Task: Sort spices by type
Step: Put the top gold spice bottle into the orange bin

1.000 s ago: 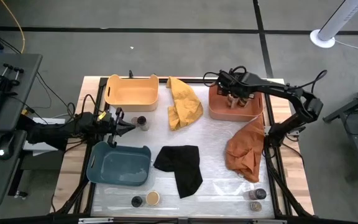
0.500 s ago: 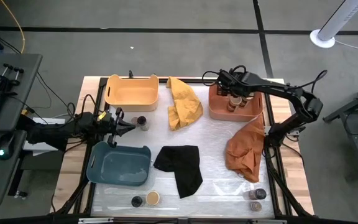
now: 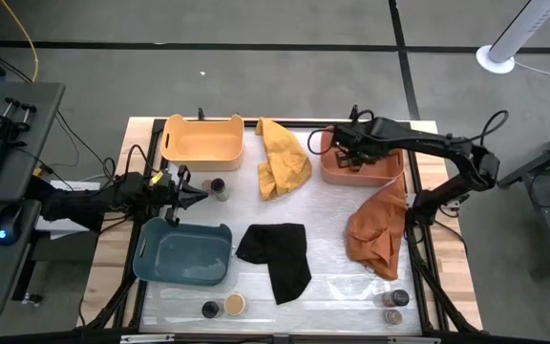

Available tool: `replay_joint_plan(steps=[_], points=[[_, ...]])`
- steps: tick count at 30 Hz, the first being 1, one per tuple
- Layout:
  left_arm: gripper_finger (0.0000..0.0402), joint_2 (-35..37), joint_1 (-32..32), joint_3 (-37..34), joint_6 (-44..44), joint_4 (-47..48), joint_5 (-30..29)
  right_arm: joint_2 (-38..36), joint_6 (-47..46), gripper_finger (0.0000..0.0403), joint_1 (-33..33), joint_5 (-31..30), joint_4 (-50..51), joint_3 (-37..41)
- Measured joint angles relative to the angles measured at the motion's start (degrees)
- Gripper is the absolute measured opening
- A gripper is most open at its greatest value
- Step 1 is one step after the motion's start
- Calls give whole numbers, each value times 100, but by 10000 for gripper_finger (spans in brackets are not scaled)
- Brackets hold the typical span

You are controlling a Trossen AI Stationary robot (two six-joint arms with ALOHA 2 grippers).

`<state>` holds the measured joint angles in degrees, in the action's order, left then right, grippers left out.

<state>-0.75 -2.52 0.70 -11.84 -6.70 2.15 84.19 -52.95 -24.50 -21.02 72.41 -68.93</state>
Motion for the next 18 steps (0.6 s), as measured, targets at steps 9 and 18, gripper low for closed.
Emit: replay_joint_plan(steps=[9,18], points=[[0,0,0,0,0,0,0,133,-152,4,-144,511,-162,168],[0,1,-2,1,0,1,0,133,-653,2,-179,768,-726,819]])
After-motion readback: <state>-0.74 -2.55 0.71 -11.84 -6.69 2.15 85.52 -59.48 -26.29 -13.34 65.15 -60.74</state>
